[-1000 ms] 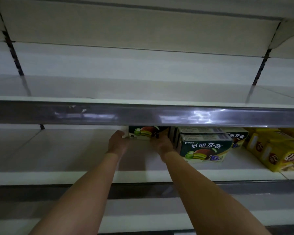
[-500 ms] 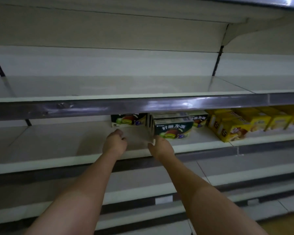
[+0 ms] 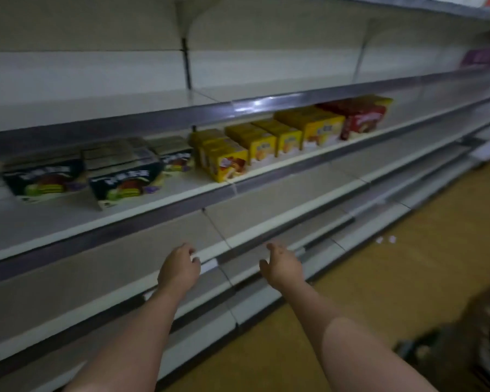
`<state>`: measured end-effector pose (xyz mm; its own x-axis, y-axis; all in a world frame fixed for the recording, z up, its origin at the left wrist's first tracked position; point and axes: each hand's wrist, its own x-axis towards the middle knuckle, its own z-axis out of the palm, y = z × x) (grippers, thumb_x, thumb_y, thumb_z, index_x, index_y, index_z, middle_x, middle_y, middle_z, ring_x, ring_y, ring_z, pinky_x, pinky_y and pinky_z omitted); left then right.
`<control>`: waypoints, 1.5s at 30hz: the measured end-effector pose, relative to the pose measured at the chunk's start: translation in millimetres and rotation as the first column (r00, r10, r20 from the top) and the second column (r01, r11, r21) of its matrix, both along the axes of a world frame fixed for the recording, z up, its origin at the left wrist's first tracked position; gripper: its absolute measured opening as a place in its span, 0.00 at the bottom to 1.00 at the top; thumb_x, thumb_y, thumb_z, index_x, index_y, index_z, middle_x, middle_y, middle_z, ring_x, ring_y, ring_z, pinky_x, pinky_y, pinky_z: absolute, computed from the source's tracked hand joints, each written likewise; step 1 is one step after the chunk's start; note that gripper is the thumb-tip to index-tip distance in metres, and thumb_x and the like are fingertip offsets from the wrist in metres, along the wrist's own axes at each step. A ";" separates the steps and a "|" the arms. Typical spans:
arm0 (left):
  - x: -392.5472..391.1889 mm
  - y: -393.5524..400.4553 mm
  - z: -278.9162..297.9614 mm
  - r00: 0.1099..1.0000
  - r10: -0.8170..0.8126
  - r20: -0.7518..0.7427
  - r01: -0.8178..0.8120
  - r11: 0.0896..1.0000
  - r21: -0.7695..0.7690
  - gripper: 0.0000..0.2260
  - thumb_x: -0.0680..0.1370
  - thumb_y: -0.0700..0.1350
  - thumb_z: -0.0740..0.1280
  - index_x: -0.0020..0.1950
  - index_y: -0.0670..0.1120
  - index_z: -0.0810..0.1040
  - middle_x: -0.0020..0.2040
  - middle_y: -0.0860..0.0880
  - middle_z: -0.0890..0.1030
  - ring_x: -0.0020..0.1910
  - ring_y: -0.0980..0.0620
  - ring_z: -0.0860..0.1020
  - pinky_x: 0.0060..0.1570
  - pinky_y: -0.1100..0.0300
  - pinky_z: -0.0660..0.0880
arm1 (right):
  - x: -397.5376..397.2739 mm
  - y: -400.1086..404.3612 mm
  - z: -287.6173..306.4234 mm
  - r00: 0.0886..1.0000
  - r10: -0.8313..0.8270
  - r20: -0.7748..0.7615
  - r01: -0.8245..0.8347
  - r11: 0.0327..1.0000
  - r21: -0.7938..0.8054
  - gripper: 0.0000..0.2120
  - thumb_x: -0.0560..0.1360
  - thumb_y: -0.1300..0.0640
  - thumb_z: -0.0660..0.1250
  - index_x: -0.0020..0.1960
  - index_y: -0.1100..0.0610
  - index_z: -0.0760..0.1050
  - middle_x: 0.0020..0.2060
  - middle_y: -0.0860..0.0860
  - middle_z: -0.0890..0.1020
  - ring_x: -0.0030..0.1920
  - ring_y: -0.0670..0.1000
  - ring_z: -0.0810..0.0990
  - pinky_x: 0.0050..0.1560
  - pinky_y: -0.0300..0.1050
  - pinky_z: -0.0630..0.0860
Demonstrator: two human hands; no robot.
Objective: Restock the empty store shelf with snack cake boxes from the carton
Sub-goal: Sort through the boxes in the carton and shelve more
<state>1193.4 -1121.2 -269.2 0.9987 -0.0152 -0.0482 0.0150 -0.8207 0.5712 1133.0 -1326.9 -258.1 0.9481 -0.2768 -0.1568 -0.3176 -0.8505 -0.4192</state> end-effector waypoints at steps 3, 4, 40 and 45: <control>-21.9 -78.0 -23.2 0.977 -0.198 -0.074 0.201 0.979 0.024 0.13 0.80 0.42 0.61 0.64 0.45 0.74 0.64 0.44 0.76 0.58 0.44 0.76 0.57 0.56 0.72 | -46.0 -66.0 -19.9 0.987 -0.155 -0.029 0.155 0.988 0.005 0.22 0.81 0.52 0.57 0.73 0.57 0.63 0.66 0.55 0.73 0.64 0.56 0.72 0.60 0.48 0.72; -28.8 -103.5 -28.4 0.963 -0.246 -0.111 0.251 0.967 0.031 0.14 0.80 0.43 0.60 0.65 0.45 0.73 0.65 0.45 0.75 0.59 0.45 0.75 0.57 0.56 0.72 | -60.4 -84.7 -24.7 0.978 -0.204 -0.044 0.205 0.979 0.004 0.23 0.80 0.52 0.57 0.74 0.57 0.62 0.67 0.55 0.73 0.64 0.56 0.73 0.60 0.47 0.72; -298.0 -658.5 -151.8 0.416 -0.812 -0.409 0.882 0.469 -0.034 0.19 0.81 0.51 0.61 0.70 0.48 0.67 0.64 0.46 0.74 0.57 0.48 0.76 0.52 0.52 0.77 | -432.9 -536.8 -132.9 0.419 -0.833 -0.362 0.866 0.487 -0.118 0.14 0.77 0.51 0.63 0.60 0.54 0.71 0.57 0.55 0.78 0.59 0.57 0.74 0.54 0.49 0.75; -298.7 -691.0 -186.1 0.444 -0.763 -0.470 0.862 0.507 -0.010 0.22 0.79 0.51 0.64 0.71 0.47 0.65 0.63 0.44 0.72 0.59 0.45 0.75 0.56 0.48 0.76 | -425.8 -574.2 -168.2 0.515 -0.739 -0.433 0.799 0.598 -0.069 0.16 0.77 0.53 0.64 0.62 0.56 0.70 0.60 0.56 0.76 0.61 0.58 0.73 0.55 0.51 0.73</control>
